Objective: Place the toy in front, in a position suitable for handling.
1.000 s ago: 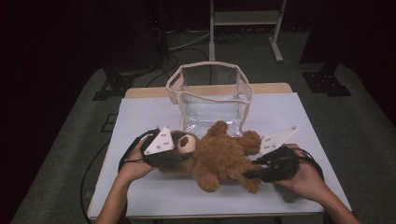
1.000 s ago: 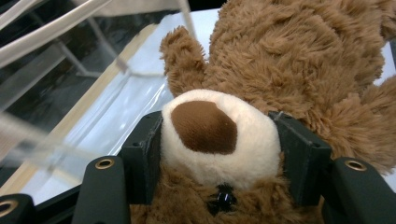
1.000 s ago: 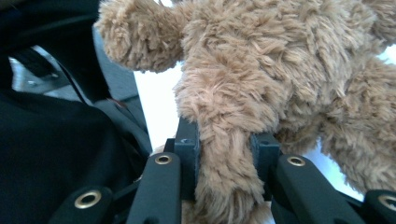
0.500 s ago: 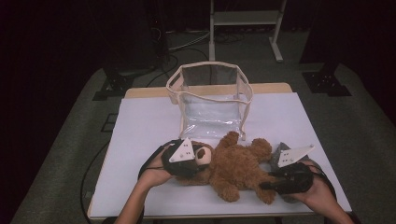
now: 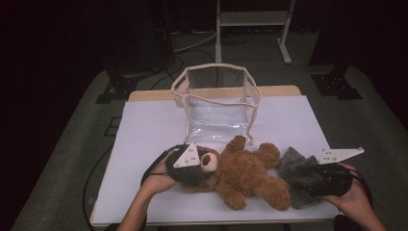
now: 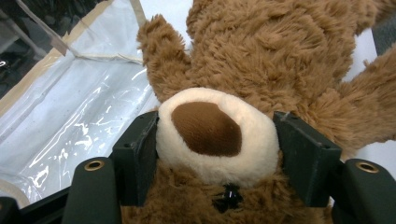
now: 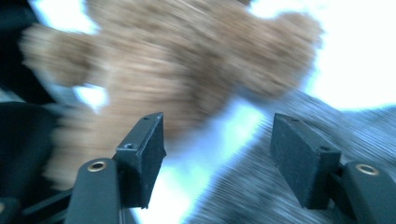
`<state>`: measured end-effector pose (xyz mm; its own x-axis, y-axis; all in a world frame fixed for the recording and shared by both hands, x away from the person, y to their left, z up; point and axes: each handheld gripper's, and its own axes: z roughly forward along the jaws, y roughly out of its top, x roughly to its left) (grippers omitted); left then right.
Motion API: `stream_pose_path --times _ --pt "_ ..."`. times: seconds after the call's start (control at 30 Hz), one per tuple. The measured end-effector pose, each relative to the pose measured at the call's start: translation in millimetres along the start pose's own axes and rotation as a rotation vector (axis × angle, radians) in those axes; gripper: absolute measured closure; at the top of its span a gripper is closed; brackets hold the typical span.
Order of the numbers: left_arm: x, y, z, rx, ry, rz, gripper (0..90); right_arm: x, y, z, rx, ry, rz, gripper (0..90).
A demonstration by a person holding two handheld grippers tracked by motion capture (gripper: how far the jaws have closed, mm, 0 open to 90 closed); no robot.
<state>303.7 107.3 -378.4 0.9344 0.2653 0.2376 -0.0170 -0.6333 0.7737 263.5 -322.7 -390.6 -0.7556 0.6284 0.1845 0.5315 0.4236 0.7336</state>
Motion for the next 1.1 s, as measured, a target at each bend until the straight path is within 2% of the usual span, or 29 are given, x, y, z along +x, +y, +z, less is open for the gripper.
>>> stream_pose_path --times 0.07,0.13,0.2,0.33,0.43,0.5,0.57,0.67,0.7,0.8,0.87,0.9,0.97,1.0,1.07,1.1 --pt "0.5 1.1 -1.2 0.008 -0.006 0.005 33.0 -9.8 -6.0 3.2 -0.004 -0.005 0.035 32.7" --pt "1.1 1.4 -1.8 0.008 -0.012 0.008 32.1 -18.3 -11.4 8.0 0.001 -0.035 0.054 32.0" --pt "1.7 2.2 -2.6 0.001 -0.011 0.002 30.3 -23.6 -14.1 12.9 0.01 -0.07 0.048 31.3" --pt "5.3 5.1 -8.2 -0.015 -0.005 -0.001 24.6 -32.0 -13.4 21.5 0.021 -0.113 0.044 29.0" --pt "8.0 3.1 -9.1 -0.003 0.001 0.005 21.4 -36.8 -11.5 29.3 0.029 -0.143 0.023 27.9" --pt "11.9 -2.7 -6.5 0.013 -0.004 -0.012 19.9 -39.6 -11.4 35.9 0.04 -0.152 0.015 27.3" --pt "15.9 -9.5 -4.4 -0.009 -0.024 -0.06 19.0 -40.9 -12.7 42.9 0.063 -0.173 0.002 27.2" --pt "17.0 -14.9 -2.6 -0.03 -0.04 -0.101 19.6 -42.2 -19.5 57.9 0.116 -0.206 -0.002 29.1" --pt "15.8 -16.2 -1.9 -0.029 -0.057 -0.1 21.8 -39.8 -21.7 59.5 0.095 -0.228 -0.024 30.9" --pt "11.7 -18.0 -1.5 -0.03 -0.07 -0.095 25.5 -36.7 -20.8 56.7 0.098 -0.257 -0.035 53.5" --pt "8.8 -20.1 -2.1 -0.036 -0.066 -0.098 28.7 -39.1 -21.3 53.7 0.095 -0.258 -0.01 69.4" --pt "6.6 -21.2 -2.2 -0.04 -0.064 -0.103 29.9 -42.1 -21.4 51.5 0.096 -0.25 0.007 72.5" --pt "2.6 -23.1 -2.7 -0.045 -0.058 -0.093 30.9 -49.1 -20.1 46.5 0.097 -0.194 0.071 75.7" --pt "1.0 -23.8 -2.7 -0.046 -0.06 -0.091 31.4 -50.6 -18.5 42.2 0.093 -0.179 0.077 75.9" --pt "-1.4 -23.9 -3.3 -0.047 -0.055 -0.091 31.7 -48.1 -11.2 28.4 0.039 -0.132 0.088 75.9" --pt "-1.9 -23.6 -3.3 -0.044 -0.052 -0.09 31.7 -44.0 -4.4 19.7 0.008 -0.119 0.075 75.9"
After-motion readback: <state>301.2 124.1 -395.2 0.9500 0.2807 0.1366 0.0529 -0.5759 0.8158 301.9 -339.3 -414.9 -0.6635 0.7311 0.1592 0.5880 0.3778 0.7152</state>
